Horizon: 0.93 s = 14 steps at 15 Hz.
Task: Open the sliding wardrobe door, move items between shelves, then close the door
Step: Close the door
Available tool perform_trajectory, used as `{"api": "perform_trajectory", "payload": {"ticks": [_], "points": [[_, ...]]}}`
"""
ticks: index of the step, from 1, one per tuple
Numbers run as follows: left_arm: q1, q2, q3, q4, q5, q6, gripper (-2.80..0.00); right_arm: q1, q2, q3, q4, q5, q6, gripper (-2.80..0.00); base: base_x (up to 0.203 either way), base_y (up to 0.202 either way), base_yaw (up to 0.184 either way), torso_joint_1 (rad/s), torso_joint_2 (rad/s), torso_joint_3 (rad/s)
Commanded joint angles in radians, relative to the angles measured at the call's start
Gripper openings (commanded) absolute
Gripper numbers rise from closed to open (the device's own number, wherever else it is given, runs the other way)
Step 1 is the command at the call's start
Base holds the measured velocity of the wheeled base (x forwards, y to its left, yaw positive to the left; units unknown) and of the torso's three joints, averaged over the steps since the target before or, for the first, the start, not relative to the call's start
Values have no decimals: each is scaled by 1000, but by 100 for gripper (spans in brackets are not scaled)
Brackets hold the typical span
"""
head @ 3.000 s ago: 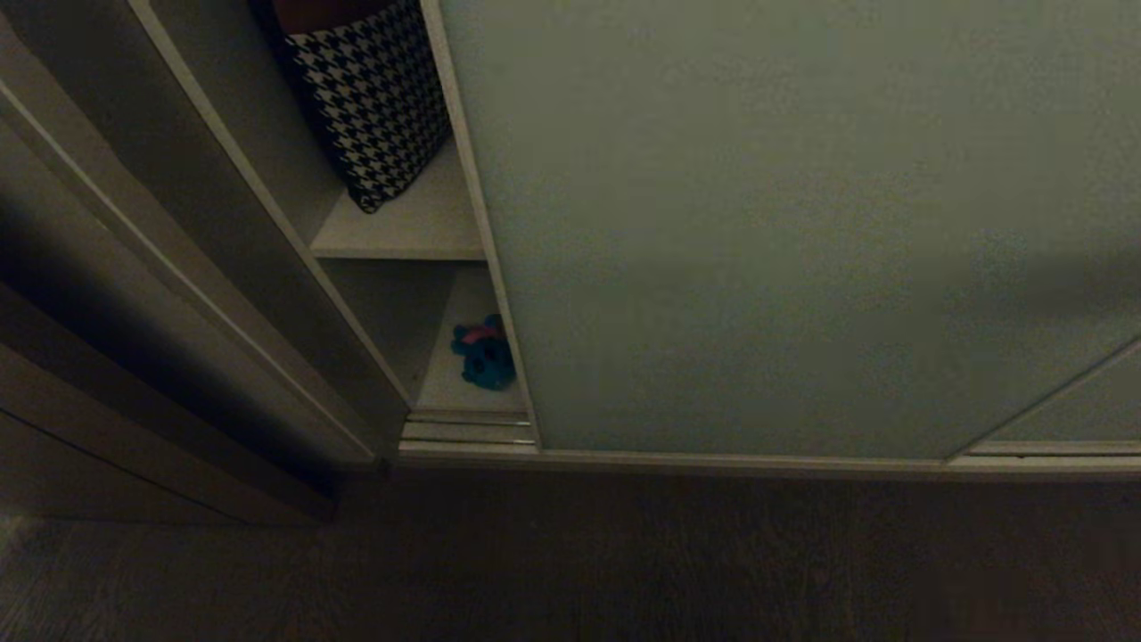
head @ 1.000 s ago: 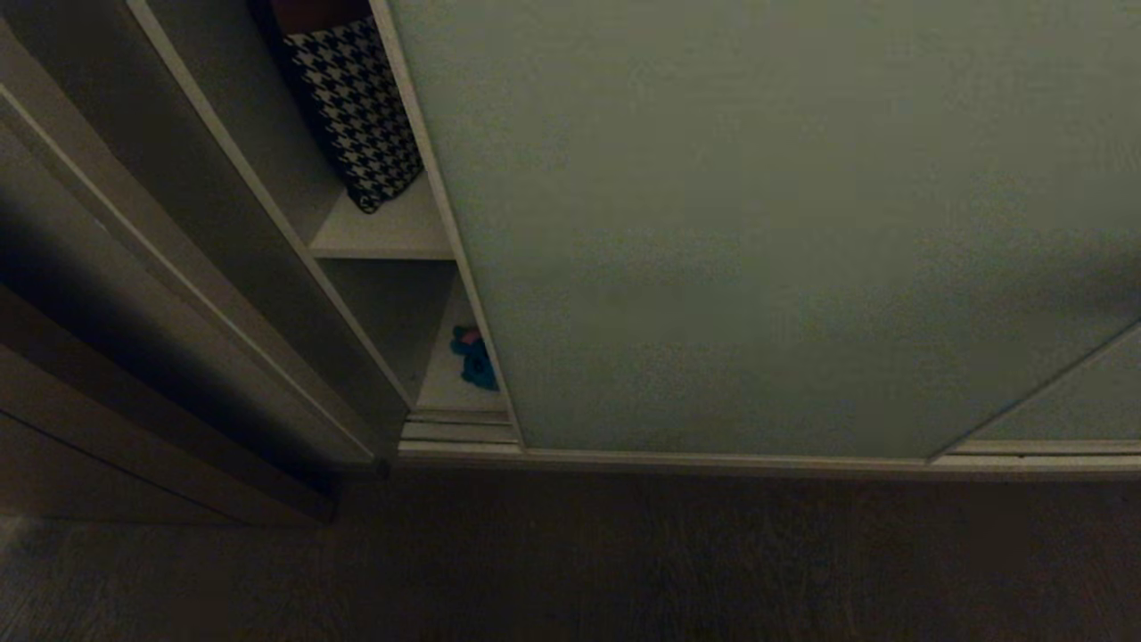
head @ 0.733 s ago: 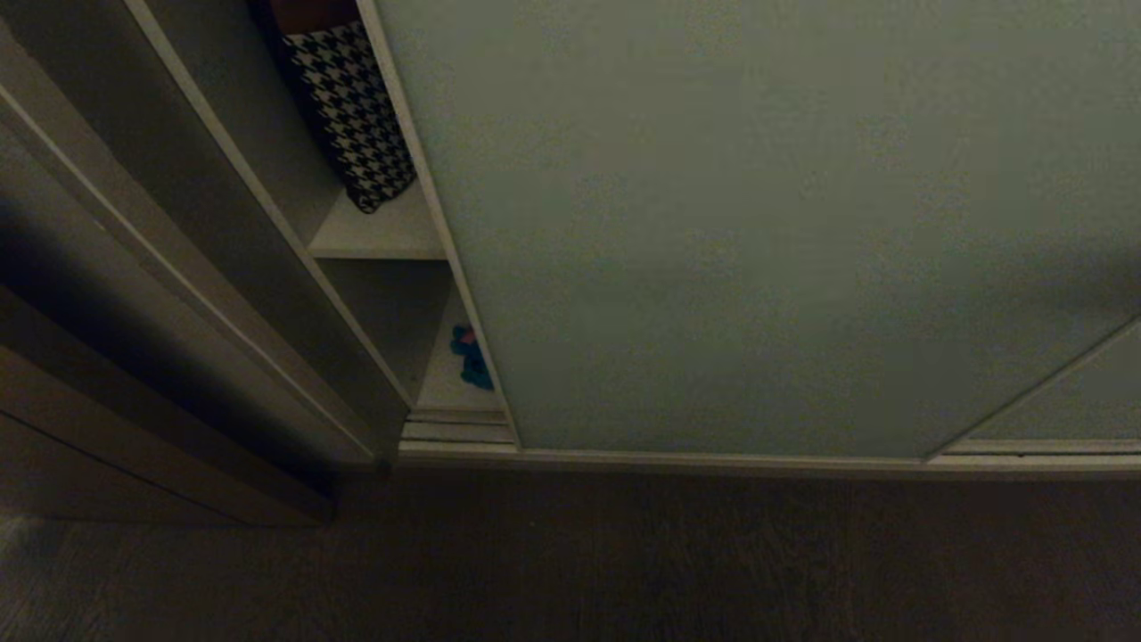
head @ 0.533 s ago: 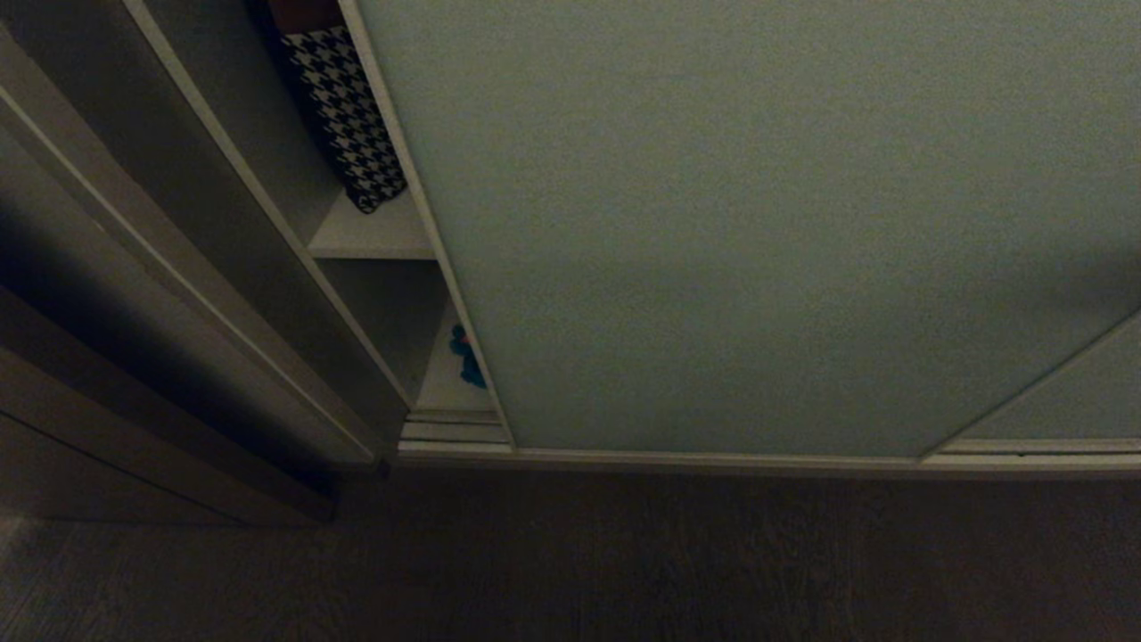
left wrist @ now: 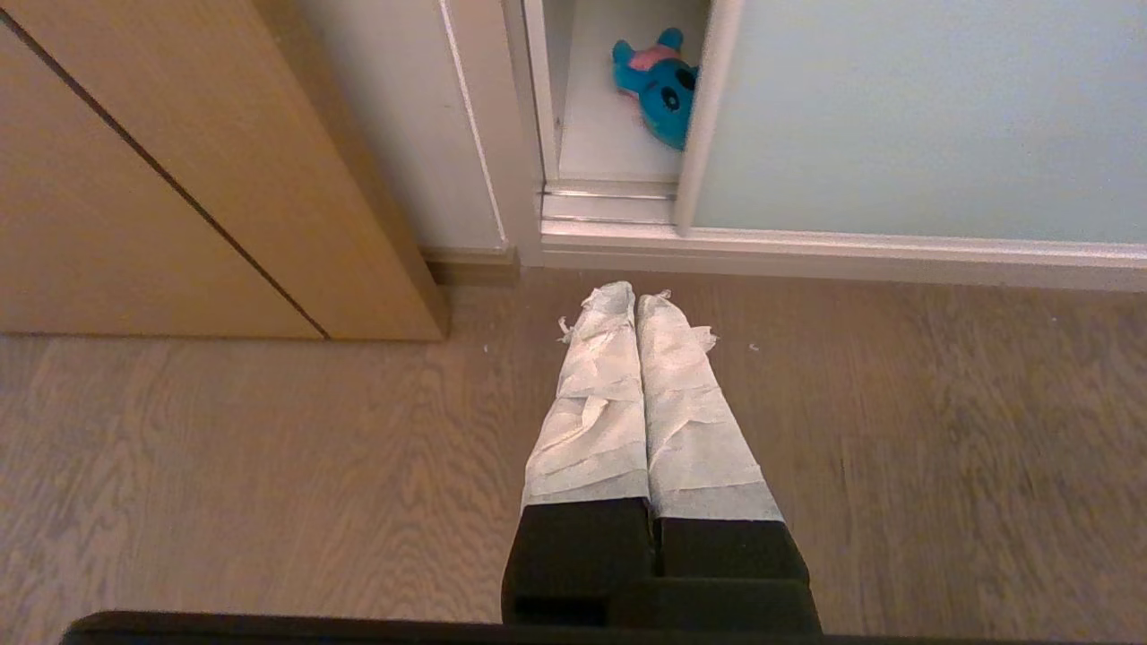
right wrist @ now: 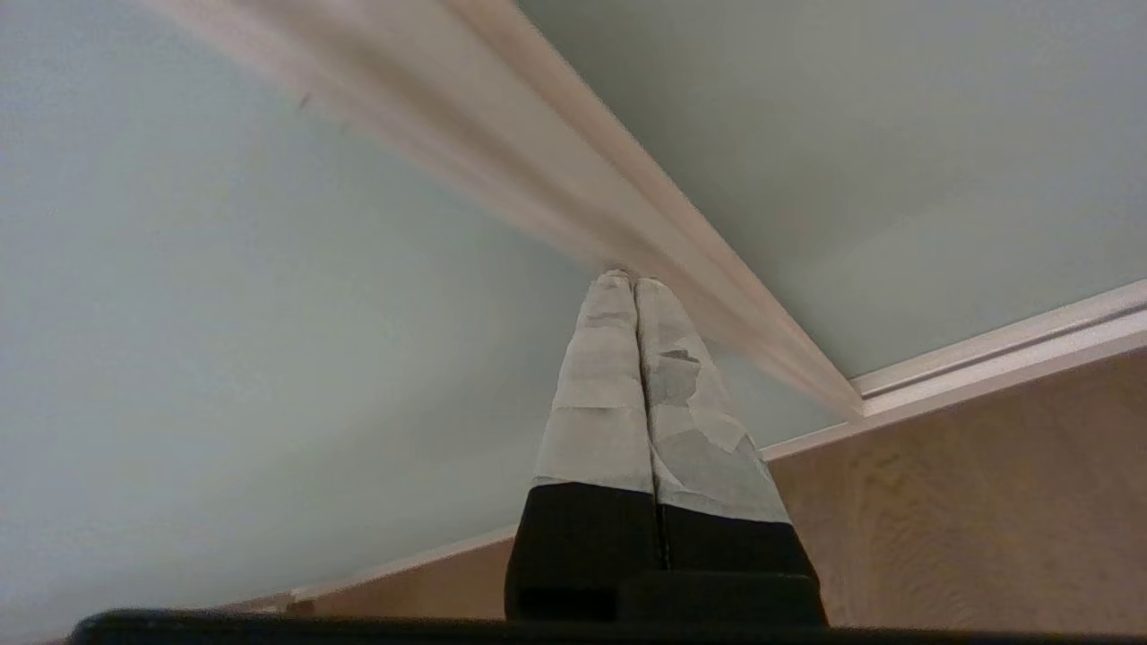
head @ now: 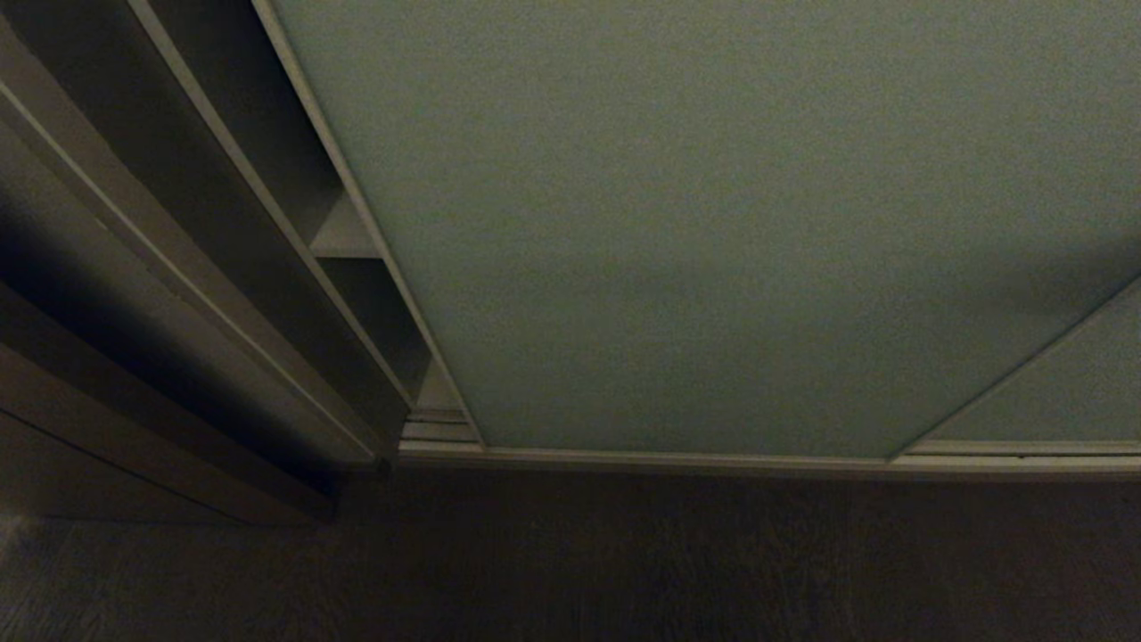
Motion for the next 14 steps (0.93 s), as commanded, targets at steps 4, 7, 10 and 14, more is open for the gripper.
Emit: {"api": "perform_trajectory", "payload": {"ticks": [4,7,10,14], "points": [[0,2,0,0,0,0,-280,55,-118,130,-37,1,0,-280,0,0,0,0,0,0],[0,2,0,0,0,0,-280,90,-154,199,-81,1,-1,-280,0,0,0,0,0,0],[0,2,0,0,0,0,-280,153,-193,291,-162,-1,-5,-280,0,0,0,0,0,0],[0,2,0,0,0,0,-280,193,-236,312,-167,1,-2,-280,0,0,0,0,0,0]]}}
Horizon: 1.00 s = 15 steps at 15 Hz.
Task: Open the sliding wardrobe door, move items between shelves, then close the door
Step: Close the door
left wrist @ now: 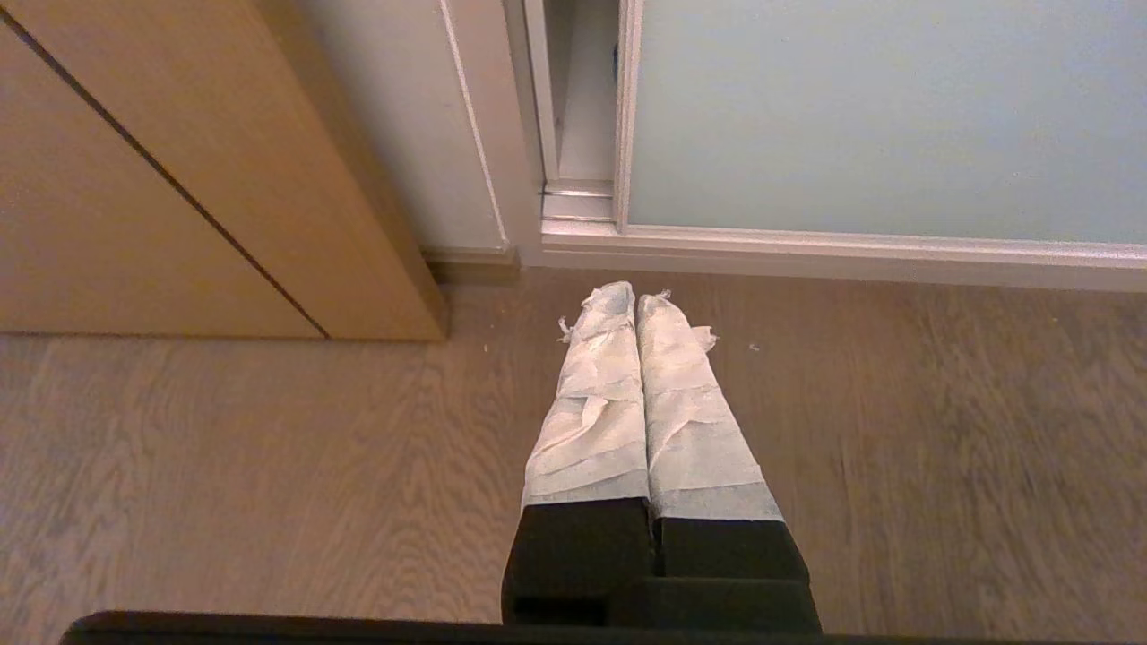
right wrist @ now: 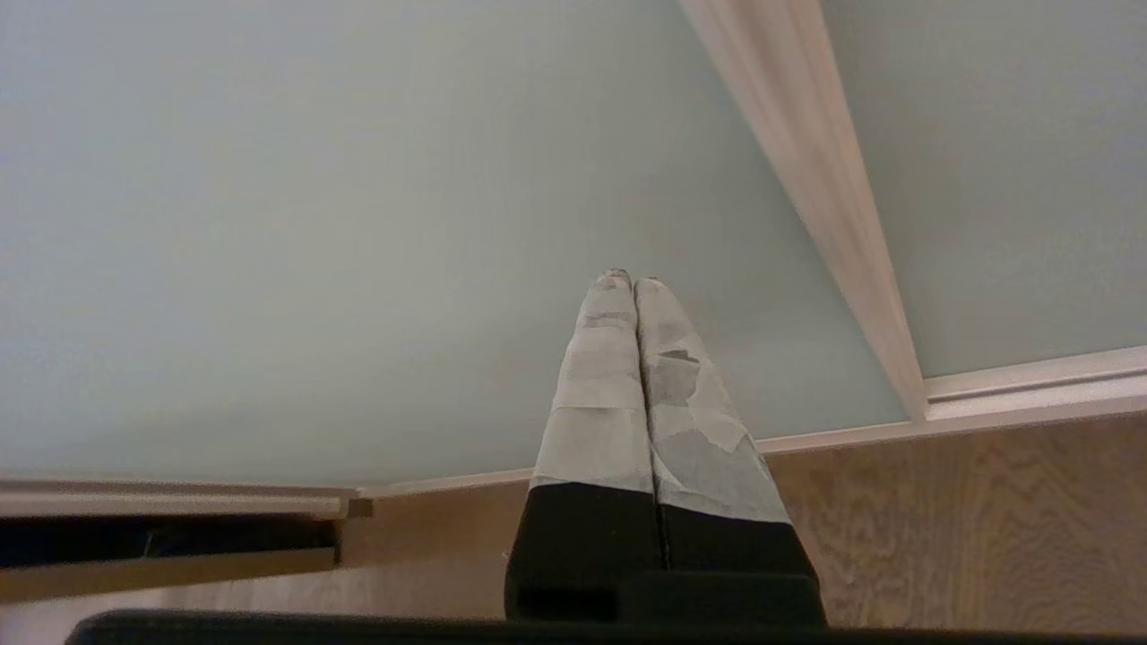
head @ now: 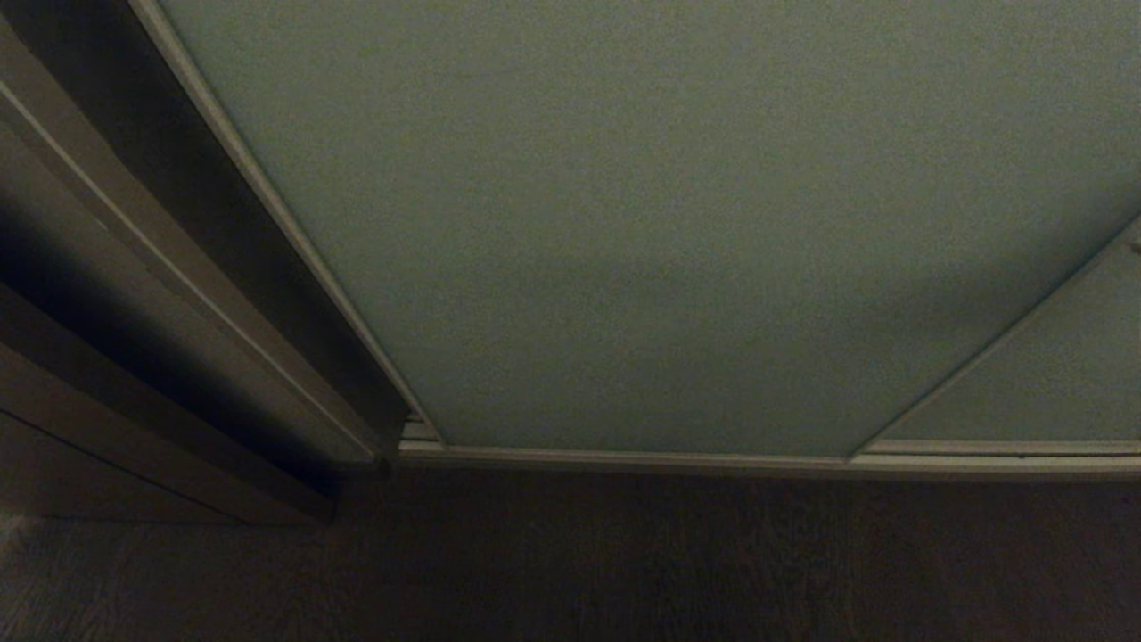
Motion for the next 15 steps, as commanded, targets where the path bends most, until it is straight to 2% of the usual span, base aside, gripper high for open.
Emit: {"api": "perform_trajectory", "payload": {"ticks": [1,5,8,11,15], "points": [[0,2,0,0,-1,0,-280,12,-27,15,-2,5,3,-280,0,0,0,0,0,0],[0,2,0,0,-1,0,-280,23,-77,45,-2,3,1,-280,0,0,0,0,0,0],[0,2,0,0,-1,0,-280,-63,-88,44,-4,3,0,-280,0,0,0,0,0,0],[0,2,0,0,-1,0,-280,-103,-22,23,-33,1,-6,-280,0,0,0,0,0,0],[0,2,0,0,-1,0,-280,-110,97,-59,-47,2,-1,-280,0,0,0,0,0,0]]}}
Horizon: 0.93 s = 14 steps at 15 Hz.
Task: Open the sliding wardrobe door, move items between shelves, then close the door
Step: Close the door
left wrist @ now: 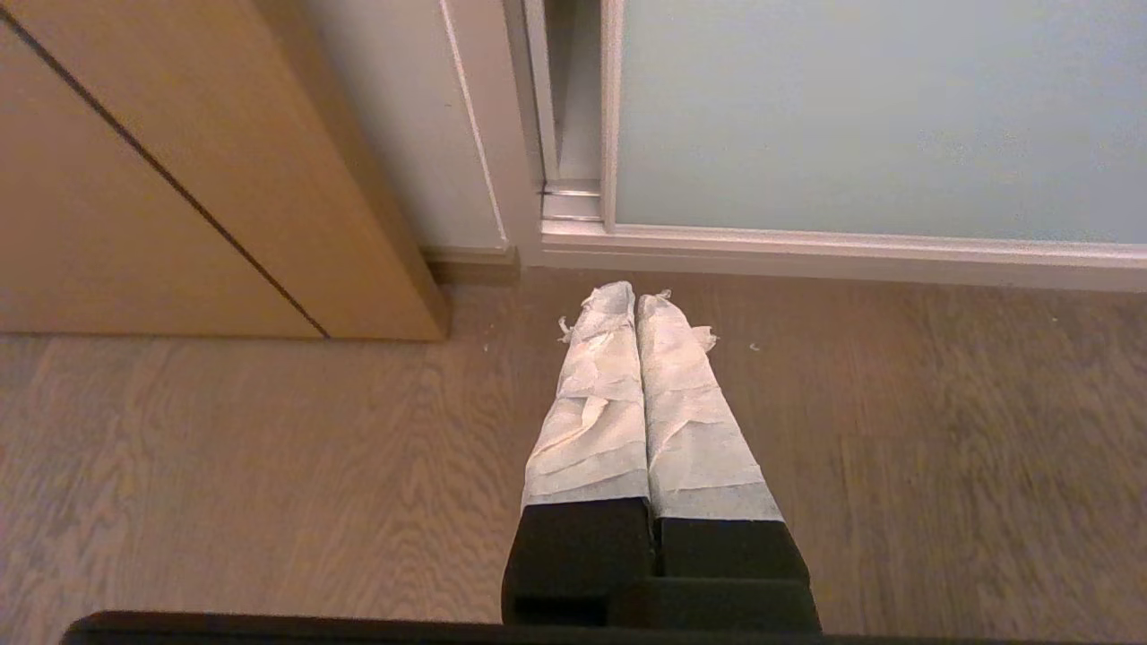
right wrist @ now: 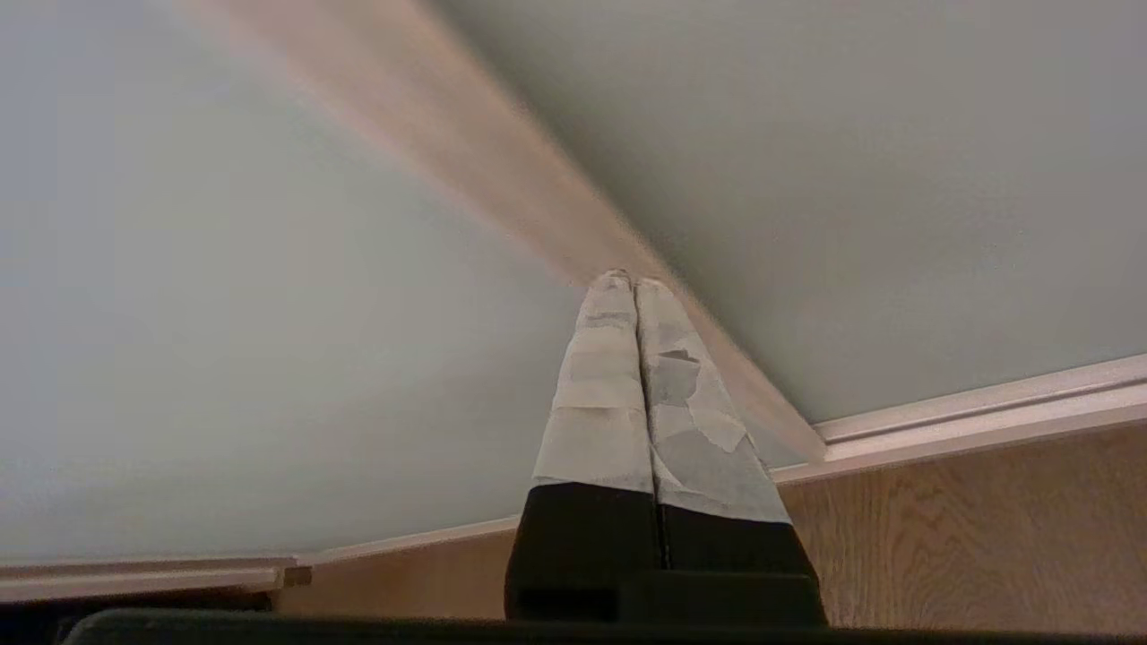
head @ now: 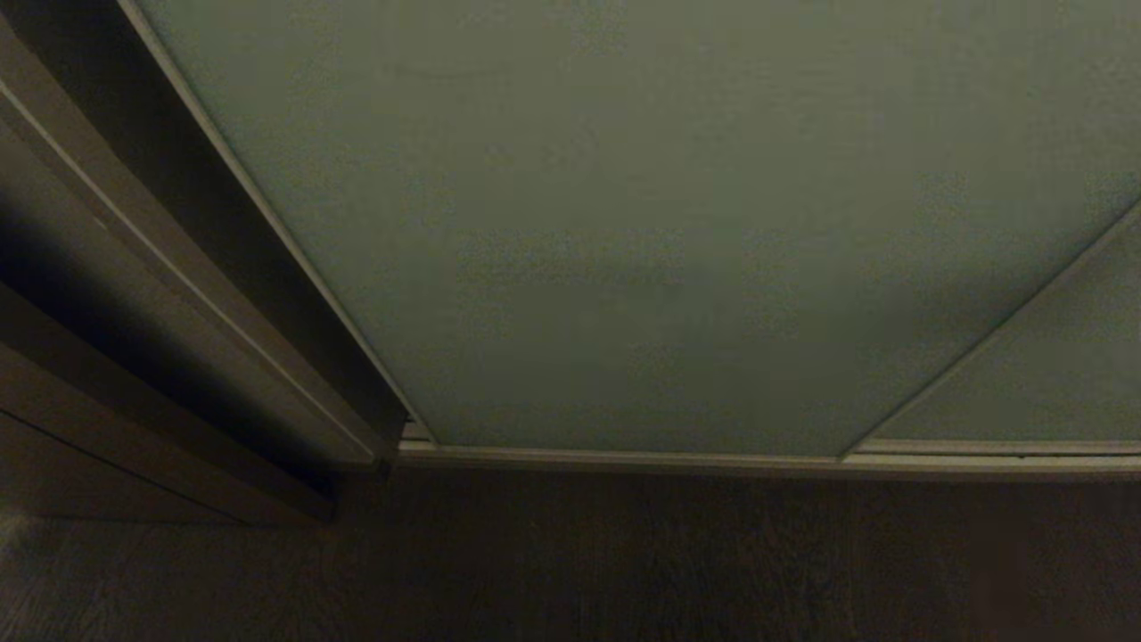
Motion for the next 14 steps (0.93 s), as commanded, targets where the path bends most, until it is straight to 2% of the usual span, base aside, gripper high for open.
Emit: {"api": "perform_trajectory", "payload": {"ticks": [1,4,8,14], "points": [[0,2,0,0,0,0,-280,3,86,-42,0,5,5,-280,0,0,0,0,0,0],[0,2,0,0,0,0,-280,38,177,-91,3,-2,8,-280,0,0,0,0,0,0],[0,2,0,0,0,0,-280,117,259,-156,7,-130,13,-280,0,0,0,0,0,0],[0,2,0,0,0,0,-280,155,286,-178,4,-143,32,-280,0,0,0,0,0,0]]}}
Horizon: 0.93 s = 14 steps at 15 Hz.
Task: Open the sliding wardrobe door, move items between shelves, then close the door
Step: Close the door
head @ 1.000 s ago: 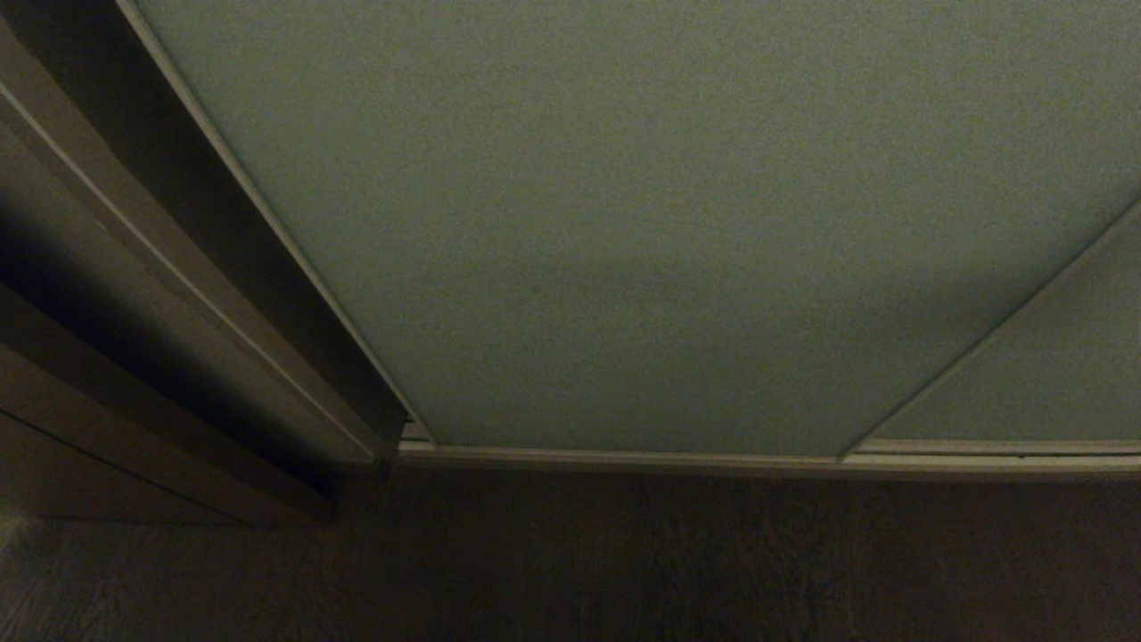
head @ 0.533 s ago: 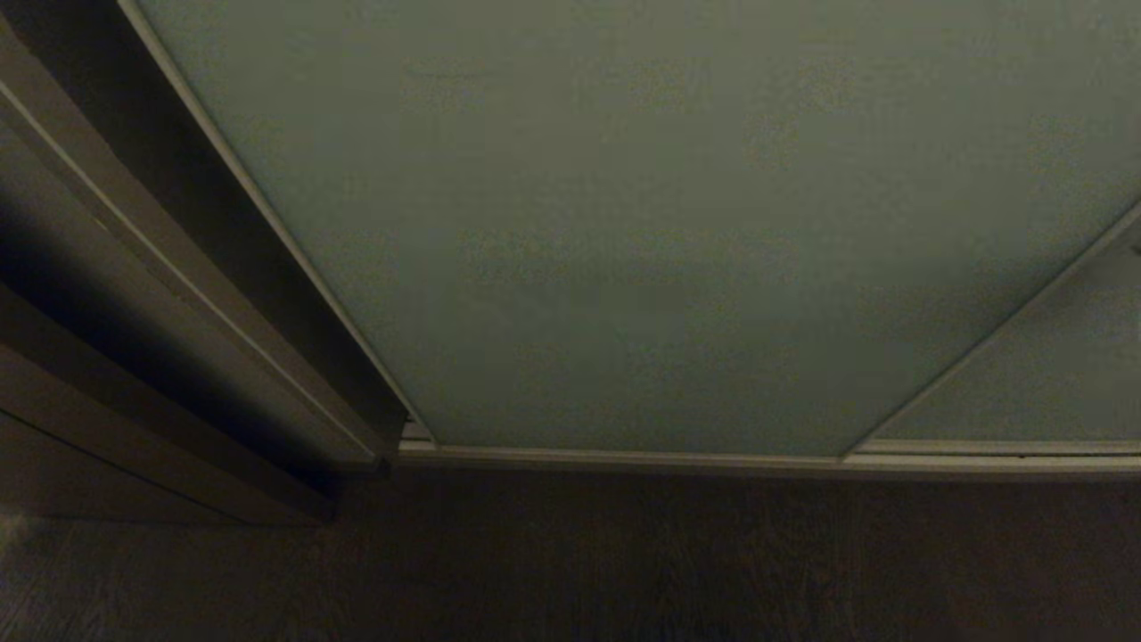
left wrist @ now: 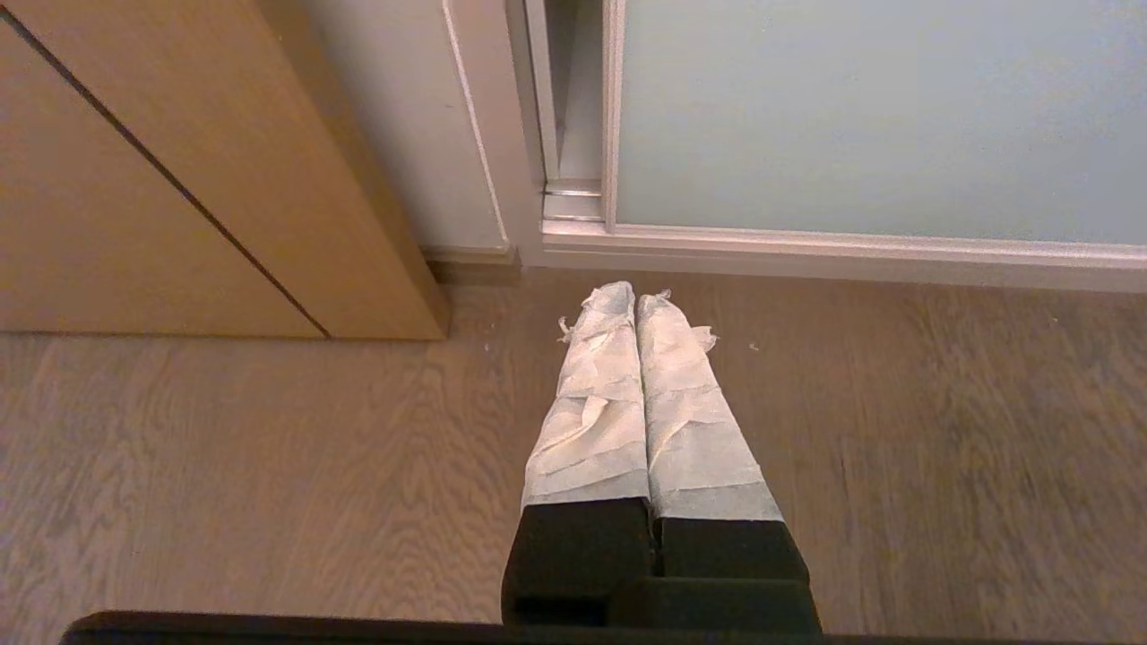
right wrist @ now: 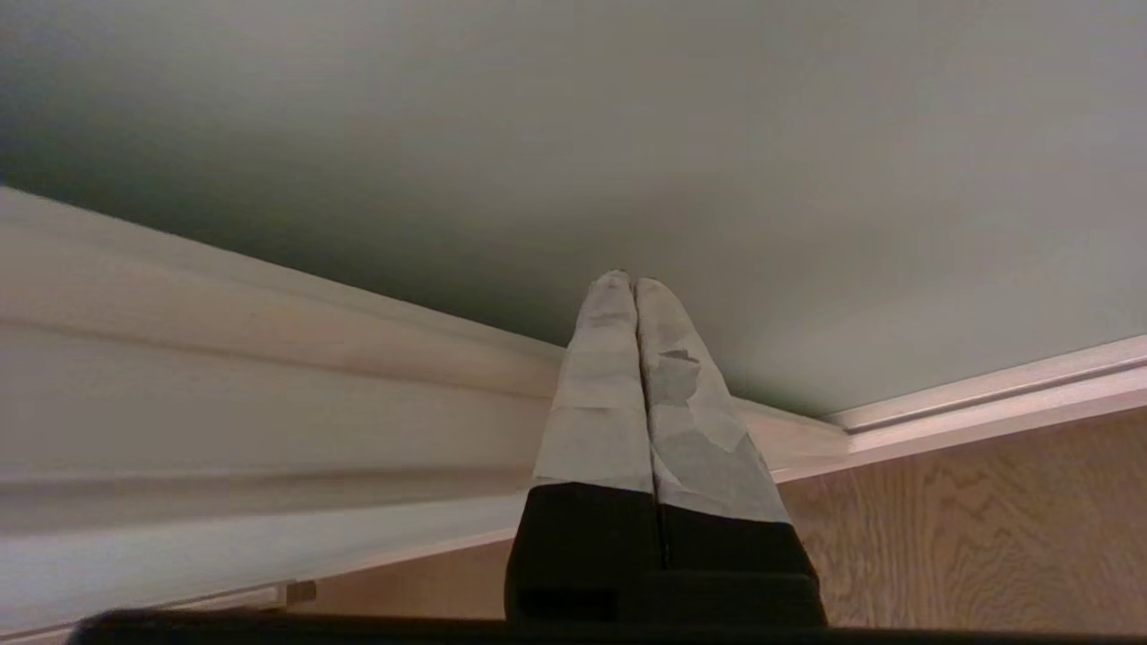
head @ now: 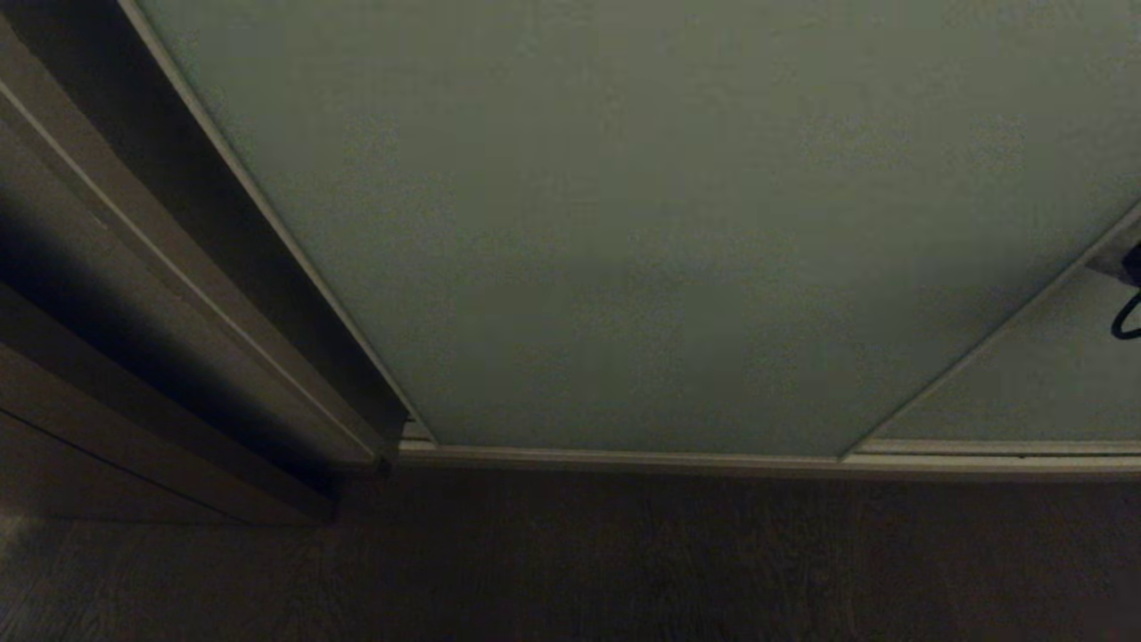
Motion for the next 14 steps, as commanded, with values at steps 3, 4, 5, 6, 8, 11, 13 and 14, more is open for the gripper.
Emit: {"api": "perform_trajectory", "payload": {"ticks": [3,4,5,6,8,11,13,14], "points": [[0,2,0,0,-1,0,-280,28,-3,5,-3,3,2,-280,0,0,0,0,0,0],[0,2,0,0,-1,0,-280,37,-17,12,-3,1,2,-280,0,0,0,0,0,0],[0,2,0,0,-1,0,-280,46,-30,22,-3,-2,2,-280,0,0,0,0,0,0],[0,2,0,0,-1,0,-280,54,-45,34,-4,-2,2,-280,0,0,0,0,0,0],[0,2,0,0,-1,0,-280,64,-64,44,-5,-4,1,-280,0,0,0,0,0,0],[0,2,0,0,-1,0,-280,75,-84,66,-6,-4,1,-280,0,0,0,0,0,0],[0,2,0,0,-1,0,-280,87,-97,78,-5,-4,0,-280,0,0,0,0,0,0],[0,2,0,0,-1,0,-280,89,-100,88,-5,-4,-1,-280,0,0,0,0,0,0]]}}
